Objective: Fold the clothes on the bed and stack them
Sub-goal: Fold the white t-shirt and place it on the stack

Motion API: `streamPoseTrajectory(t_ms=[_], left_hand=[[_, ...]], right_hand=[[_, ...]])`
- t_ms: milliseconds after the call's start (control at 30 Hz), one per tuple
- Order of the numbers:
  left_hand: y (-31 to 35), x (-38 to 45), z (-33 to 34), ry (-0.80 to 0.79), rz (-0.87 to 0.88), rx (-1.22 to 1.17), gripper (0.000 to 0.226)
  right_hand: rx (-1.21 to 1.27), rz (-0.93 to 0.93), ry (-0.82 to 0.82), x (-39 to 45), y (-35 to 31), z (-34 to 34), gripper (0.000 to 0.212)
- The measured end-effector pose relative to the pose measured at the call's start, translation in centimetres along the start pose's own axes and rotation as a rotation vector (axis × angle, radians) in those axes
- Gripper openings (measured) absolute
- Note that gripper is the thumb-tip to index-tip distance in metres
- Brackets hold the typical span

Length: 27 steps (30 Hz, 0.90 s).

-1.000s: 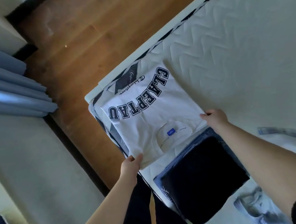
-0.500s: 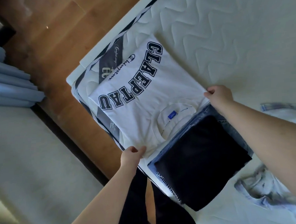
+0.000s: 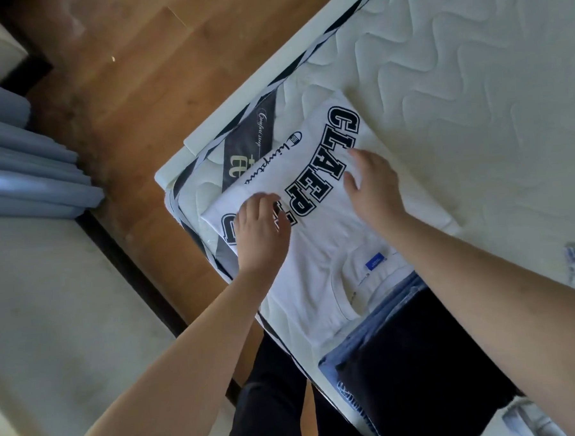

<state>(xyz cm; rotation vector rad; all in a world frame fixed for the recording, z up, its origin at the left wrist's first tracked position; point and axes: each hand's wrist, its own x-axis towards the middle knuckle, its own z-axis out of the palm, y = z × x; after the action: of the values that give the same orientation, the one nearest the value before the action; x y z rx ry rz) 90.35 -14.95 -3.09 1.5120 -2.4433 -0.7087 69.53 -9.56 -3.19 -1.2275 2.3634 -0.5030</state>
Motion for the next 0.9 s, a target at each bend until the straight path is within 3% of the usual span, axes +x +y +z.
streamPoseTrajectory(t_ms=[133, 267, 600, 767, 900], left_hand=[[-0.5, 5.1, 1.3, -0.146, 0.139, 0.289, 0.058], [-3.2, 6.4, 3.0, -0.264, 0.117, 0.42, 0.064], [-5.8, 6.7, 5.1, -0.202, 0.205, 0.399, 0.066], [-6.4, 6.7, 5.2, -0.18, 0.226, 0.363, 0.066], [-7.2, 6.6, 4.9, -0.192, 0.272, 0.349, 0.065]], right_hand=[[-0.047, -0.174, 0.002, 1.8, -3.7, 2.9, 0.045], [-0.123, -0.262, 0.029, 3.4, -5.7, 5.7, 0.048], [-0.46, -0.411, 0.06, 6.3, -2.8, 9.3, 0.055], [-0.421, -0.383, 0.072, 8.1, -2.1, 8.7, 0.066], [-0.412, -0.168, 0.053, 9.9, -1.3, 8.0, 0.071]])
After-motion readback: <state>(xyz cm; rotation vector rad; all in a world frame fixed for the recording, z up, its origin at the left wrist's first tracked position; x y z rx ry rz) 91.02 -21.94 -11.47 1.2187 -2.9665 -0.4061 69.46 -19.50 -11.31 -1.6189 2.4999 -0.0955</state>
